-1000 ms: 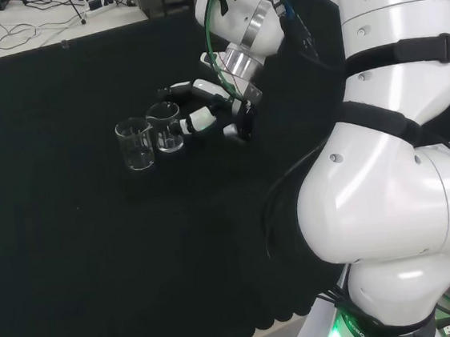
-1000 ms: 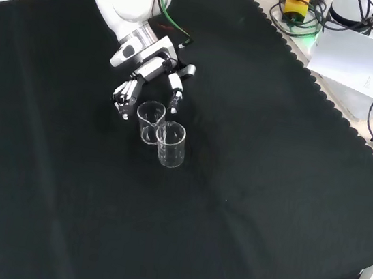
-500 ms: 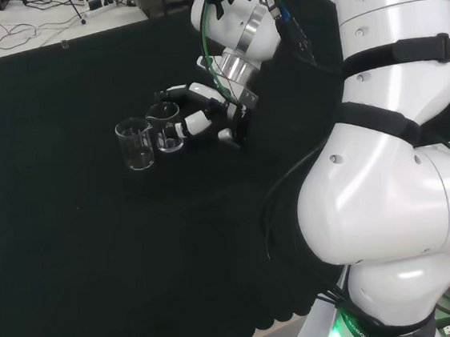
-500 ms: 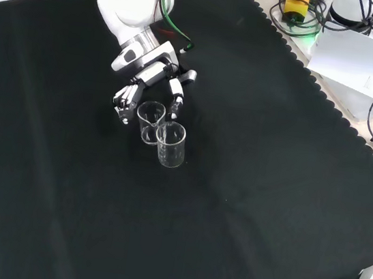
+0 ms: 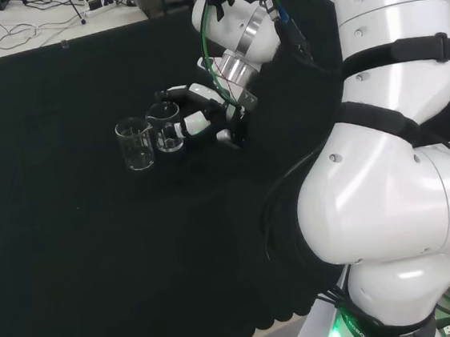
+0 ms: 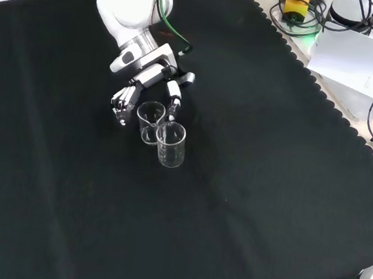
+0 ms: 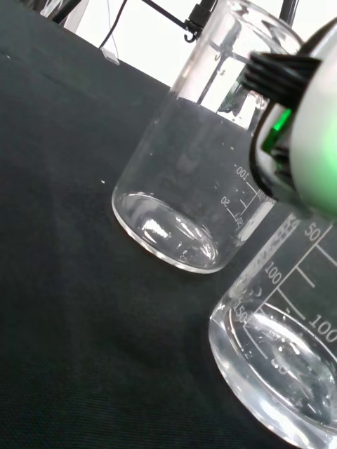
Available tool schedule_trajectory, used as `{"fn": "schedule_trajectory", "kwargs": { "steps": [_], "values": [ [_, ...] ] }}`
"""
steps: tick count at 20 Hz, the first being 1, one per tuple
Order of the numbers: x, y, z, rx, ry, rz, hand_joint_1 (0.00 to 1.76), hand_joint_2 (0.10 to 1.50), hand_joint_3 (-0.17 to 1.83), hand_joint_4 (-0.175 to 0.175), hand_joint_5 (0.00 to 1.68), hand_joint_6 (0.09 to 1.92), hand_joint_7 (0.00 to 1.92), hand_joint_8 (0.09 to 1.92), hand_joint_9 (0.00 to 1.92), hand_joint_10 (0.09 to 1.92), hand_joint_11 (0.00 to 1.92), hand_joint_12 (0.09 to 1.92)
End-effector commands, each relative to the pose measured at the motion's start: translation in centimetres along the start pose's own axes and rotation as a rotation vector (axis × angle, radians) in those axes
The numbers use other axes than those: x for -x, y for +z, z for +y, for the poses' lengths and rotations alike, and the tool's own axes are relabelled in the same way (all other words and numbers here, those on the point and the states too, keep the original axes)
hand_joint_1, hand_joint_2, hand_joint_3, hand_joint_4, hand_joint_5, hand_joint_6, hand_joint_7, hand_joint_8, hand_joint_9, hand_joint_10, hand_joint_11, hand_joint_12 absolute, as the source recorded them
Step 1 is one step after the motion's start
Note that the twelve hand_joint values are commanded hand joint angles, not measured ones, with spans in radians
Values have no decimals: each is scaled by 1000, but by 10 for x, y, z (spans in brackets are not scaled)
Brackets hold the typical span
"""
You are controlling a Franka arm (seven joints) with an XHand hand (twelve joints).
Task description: Pick up the beaker on the right.
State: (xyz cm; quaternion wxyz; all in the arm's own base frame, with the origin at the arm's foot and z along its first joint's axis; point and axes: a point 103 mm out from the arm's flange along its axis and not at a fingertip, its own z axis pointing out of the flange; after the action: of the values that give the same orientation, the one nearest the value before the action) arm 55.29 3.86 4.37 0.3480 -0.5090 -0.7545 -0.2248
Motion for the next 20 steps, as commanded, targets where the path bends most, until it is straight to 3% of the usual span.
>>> {"fn": "schedule_trajectory", "kwargs": {
  "steps": [1, 20],
  "values": [
    [1, 5, 4, 1, 8, -5, 893, 503, 612, -59, 505, 87, 318, 721, 434, 645, 15, 1405],
    [0, 10, 7, -12, -15, 14, 904, 514, 606, -58, 599, 110, 390, 716, 508, 636, 44, 1398]
  ]
}}
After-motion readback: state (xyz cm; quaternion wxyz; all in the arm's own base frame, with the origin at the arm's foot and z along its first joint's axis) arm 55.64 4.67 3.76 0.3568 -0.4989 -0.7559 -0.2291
